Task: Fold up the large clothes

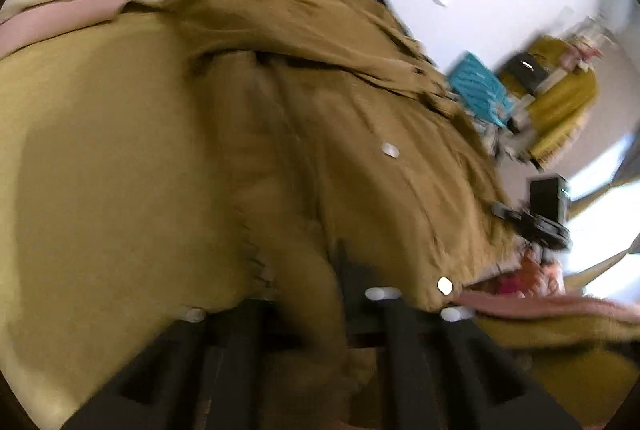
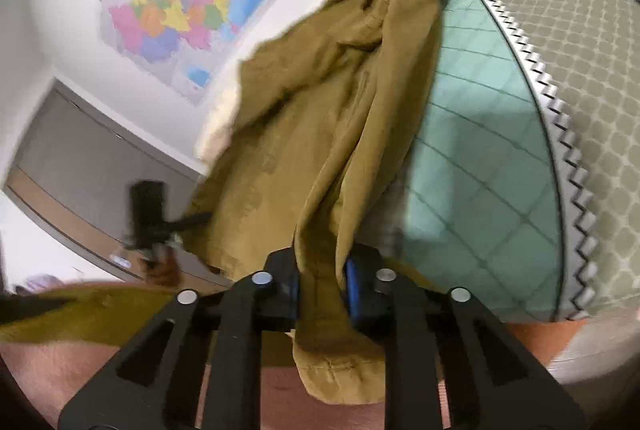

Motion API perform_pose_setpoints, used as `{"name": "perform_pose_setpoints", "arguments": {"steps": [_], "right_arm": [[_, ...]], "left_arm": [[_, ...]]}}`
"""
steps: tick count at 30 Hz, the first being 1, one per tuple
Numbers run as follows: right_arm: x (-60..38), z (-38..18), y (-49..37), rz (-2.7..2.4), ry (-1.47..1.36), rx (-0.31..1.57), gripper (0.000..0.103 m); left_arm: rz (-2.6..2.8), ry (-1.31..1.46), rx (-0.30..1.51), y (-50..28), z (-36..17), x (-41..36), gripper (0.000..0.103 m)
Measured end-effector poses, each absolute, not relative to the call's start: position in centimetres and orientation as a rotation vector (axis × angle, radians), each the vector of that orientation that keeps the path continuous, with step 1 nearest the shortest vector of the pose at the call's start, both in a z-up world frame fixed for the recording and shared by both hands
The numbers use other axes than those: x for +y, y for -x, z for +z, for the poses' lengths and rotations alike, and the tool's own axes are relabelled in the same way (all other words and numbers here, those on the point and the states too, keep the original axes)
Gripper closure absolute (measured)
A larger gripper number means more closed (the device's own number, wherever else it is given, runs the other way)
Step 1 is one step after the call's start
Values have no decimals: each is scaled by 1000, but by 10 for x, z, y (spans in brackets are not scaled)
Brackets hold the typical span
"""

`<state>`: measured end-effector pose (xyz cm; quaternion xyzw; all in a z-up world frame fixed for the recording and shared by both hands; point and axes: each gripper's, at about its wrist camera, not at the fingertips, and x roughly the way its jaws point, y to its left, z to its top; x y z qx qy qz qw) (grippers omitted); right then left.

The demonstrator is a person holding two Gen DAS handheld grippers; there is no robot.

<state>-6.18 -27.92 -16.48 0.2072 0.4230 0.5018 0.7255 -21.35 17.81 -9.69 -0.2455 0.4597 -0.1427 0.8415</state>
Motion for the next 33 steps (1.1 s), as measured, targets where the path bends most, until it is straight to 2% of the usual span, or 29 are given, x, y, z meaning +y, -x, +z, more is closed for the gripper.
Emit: {"name": "perform_pose_setpoints", "arguments": {"steps": [5,8,9,10,12,14,15,17,19,20,22,23,24,25,26,27,28,30,33], "right_arm": [[-295,-107,74,1213,-530,729,92],[-295,-90,86,1305,-492,659,93],[-290,-94,89,1318,-466,675,90],[-286,-103,87,1320,-471,714,87],[-278,-131,80,1314,-486,836,63],[-274,-160,74,1255,-493,930,58],[-273,-168,73,1247,-500,955,50],[-274,-183,74,1190,-477,995,38],[-279,-196,75,1166,-496,1036,33],[-280,-198,77,1157,-493,1050,28],[-282,-205,82,1150,-481,1067,27],[-283,-208,87,1161,-485,1076,32],[-280,-209,91,1182,-481,1081,49],[-275,-208,98,1207,-456,1075,61],[-273,-204,101,1223,-444,1063,81],[-270,-199,105,1251,-451,1040,93],[-269,-192,106,1271,-464,1008,94],[-271,-171,109,1288,-476,930,98],[-274,-134,107,1296,-478,809,98]], "left_arm": [[-274,490,839,231,-50,185,96],[-283,485,783,245,-27,192,96],[-270,474,789,248,-27,194,96],[-264,473,805,248,-31,196,95],[-263,497,865,246,-50,198,95],[-254,492,923,245,-73,200,95],[-246,502,949,244,-83,201,95],[-259,535,955,243,-92,207,84],[-256,562,967,243,-99,213,65],[-264,567,983,243,-103,213,60],[-290,564,982,244,-105,210,49],[-309,562,982,245,-104,208,45],[-324,555,981,244,-104,205,43],[-324,545,985,242,-105,202,47],[-313,522,993,240,-104,198,55],[-285,501,998,238,-104,195,84],[-253,492,995,238,-102,195,95],[-216,460,970,237,-88,189,95],[-245,467,906,239,-67,190,95]]}}
